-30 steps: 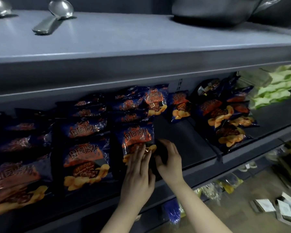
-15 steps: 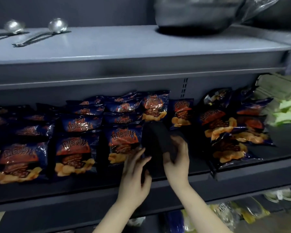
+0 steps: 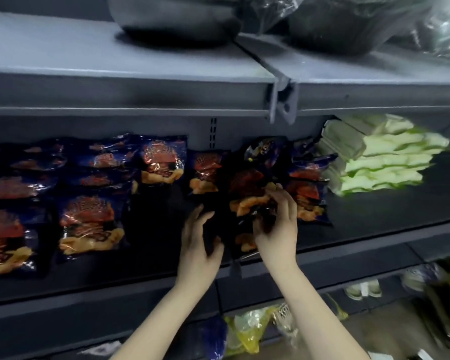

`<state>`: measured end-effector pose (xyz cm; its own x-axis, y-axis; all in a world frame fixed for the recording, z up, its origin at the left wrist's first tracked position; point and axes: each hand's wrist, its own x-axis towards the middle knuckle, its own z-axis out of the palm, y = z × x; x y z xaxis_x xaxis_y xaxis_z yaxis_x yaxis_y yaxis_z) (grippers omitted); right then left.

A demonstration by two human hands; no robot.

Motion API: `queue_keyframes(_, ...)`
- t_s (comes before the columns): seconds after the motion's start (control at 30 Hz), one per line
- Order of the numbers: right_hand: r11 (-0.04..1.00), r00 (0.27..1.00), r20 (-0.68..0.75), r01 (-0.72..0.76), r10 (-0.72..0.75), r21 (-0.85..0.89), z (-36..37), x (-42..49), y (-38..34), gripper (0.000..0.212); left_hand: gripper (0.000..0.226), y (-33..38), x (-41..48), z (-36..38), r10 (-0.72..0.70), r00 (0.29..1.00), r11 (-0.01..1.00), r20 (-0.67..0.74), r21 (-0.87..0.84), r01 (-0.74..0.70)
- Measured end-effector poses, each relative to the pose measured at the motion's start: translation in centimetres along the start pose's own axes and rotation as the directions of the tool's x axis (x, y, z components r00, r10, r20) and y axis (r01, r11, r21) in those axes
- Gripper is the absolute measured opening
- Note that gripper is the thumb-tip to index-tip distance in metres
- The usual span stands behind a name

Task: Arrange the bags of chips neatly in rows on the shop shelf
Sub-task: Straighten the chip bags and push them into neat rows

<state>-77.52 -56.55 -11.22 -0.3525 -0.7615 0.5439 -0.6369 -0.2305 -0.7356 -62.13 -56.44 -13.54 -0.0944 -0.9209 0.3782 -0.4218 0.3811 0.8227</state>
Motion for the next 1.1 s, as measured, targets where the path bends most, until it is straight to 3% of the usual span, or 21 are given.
queue_keyframes(0.13, 0.988, 0.988, 0.107, -0.093, 0.107, -0.121, -0.6, -0.6, 1.9, 0.059, 0.057, 0.4, 1.0, 2.4, -0.146, 0.984, 0.986, 0.098, -0.065, 0.152)
queue_keyframes(0.27, 0.969, 0.991, 0.084, -0.081, 0.103, -0.233, -0.5, -2.2, 2.3, 0.066, 0.067, -0.3, 1.8, 3.7, -0.232, 0.952, 0.953, 0.200, -0.149, 0.263)
queue_keyframes(0.47, 0.919, 0.979, 0.112, -0.119, 0.173, -0.376, 0.1, -2.8, 2.7, 0.071, 0.067, -0.7, 1.3, 4.4, -0.241, 0.960, 0.959, 0.144, -0.119, 0.258)
queue_keyframes(0.53, 0.916, 0.976, 0.133, -0.107, 0.170, -0.387, 0.1, -2.5, 2.6, 0.072, 0.067, -0.6, 1.5, 4.4, -0.261, 0.951, 0.953, 0.165, -0.114, 0.281)
queue_keyframes(0.67, 0.924, 0.975, 0.164, -0.076, 0.147, -0.374, -0.5, -0.9, 1.6, 0.068, 0.060, 0.0, 2.9, 2.9, -0.365, 0.896, 0.865, 0.252, -0.265, 0.426)
queue_keyframes(0.83, 0.940, 0.978, 0.144, -0.097, 0.151, -0.328, -1.0, 1.1, -0.7, 0.056, 0.039, -0.1, 5.1, 0.4, -0.339, 0.860, 0.731, 0.382, -0.468, 0.496)
queue_keyframes(0.9, 0.946, 0.985, 0.108, -0.097, 0.136, -0.309, -0.7, 1.1, -1.4, 0.054, 0.042, -0.1, 5.7, 0.0, -0.322, 0.845, 0.723, 0.428, -0.465, 0.511)
queue_keyframes(1.1, 0.953, 0.991, 0.090, -0.073, 0.104, -0.295, 0.6, -0.6, -2.2, 0.050, 0.068, -1.7, 5.1, -0.2, -0.323, 0.868, 0.795, 0.376, -0.390, 0.465)
